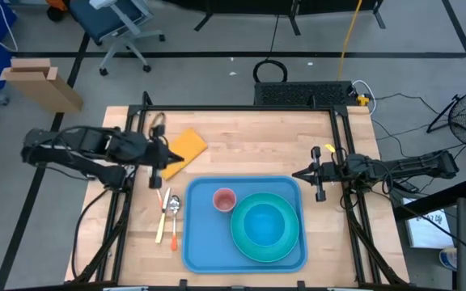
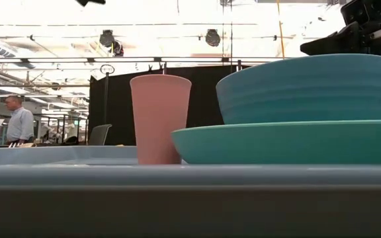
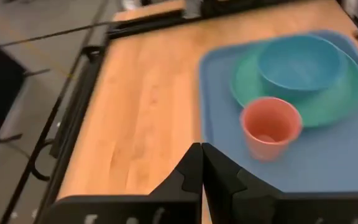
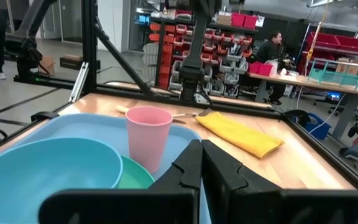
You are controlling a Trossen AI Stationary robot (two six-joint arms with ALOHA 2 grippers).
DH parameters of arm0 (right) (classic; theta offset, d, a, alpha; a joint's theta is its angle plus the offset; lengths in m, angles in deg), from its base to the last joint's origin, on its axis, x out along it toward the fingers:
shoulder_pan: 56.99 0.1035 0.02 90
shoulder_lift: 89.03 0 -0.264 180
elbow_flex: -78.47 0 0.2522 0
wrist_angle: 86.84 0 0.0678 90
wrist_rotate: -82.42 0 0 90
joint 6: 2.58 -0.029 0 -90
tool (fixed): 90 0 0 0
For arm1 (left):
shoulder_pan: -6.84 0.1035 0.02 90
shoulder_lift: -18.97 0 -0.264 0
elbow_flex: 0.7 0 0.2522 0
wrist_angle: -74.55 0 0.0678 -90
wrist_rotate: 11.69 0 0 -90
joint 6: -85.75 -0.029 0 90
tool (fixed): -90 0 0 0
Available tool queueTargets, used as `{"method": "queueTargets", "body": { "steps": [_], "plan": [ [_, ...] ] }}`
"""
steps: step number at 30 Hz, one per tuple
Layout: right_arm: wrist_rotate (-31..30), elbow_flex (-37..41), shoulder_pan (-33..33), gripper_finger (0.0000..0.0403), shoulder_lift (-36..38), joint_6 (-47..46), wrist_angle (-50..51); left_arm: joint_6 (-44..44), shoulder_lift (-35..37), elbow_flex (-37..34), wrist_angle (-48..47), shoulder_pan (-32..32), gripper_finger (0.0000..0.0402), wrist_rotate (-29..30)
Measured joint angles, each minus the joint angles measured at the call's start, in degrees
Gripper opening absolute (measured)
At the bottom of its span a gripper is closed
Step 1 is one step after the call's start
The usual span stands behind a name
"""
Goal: Set up tray
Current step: Put the yellow table napkin to the bottom left of the pink cup on the blue tray
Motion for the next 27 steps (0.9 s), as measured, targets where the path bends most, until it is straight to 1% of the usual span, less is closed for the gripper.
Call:
{"method": "queueTargets", "body": {
  "steps": [2,5,8,11,13,15,19,22,27],
  "plan": [
    [0.00,-0.02,0.00,0.0000,0.02,0.14,-0.19,2.13,3.39,-6.03,5.35,1.96,0.0005,0.27],
    [0.00,-0.02,-0.01,0.0000,0.00,0.86,0.17,4.48,6.68,-15.16,16.52,4.04,0.0003,0.08],
    [0.00,-0.01,0.00,0.0000,0.00,1.97,0.67,3.47,9.53,-24.64,26.72,5.39,0.0003,-0.05],
    [0.00,-0.02,-0.02,0.0000,0.00,2.24,0.93,1.22,12.46,-32.67,33.63,7.07,0.0002,-1.81],
    [0.00,-0.02,-0.01,0.0000,0.00,2.87,1.34,0.78,14.83,-36.63,37.79,8.48,0.0003,-2.47],
    [0.00,-0.02,0.00,0.0000,0.00,3.10,1.47,1.11,17.52,-39.59,39.06,10.17,0.0002,-2.85],
    [-0.07,-0.02,0.00,0.0000,0.00,3.24,1.54,2.77,22.06,-43.86,39.91,13.77,0.0002,-5.66],
    [-0.08,-0.02,-0.02,0.0000,0.00,4.42,1.52,3.01,23.99,-47.49,41.61,15.94,0.0002,-6.83],
    [-0.52,-0.02,-0.02,0.0000,-0.15,4.68,1.62,3.22,25.39,-54.24,48.92,20.16,0.0001,-10.13]
  ]
}}
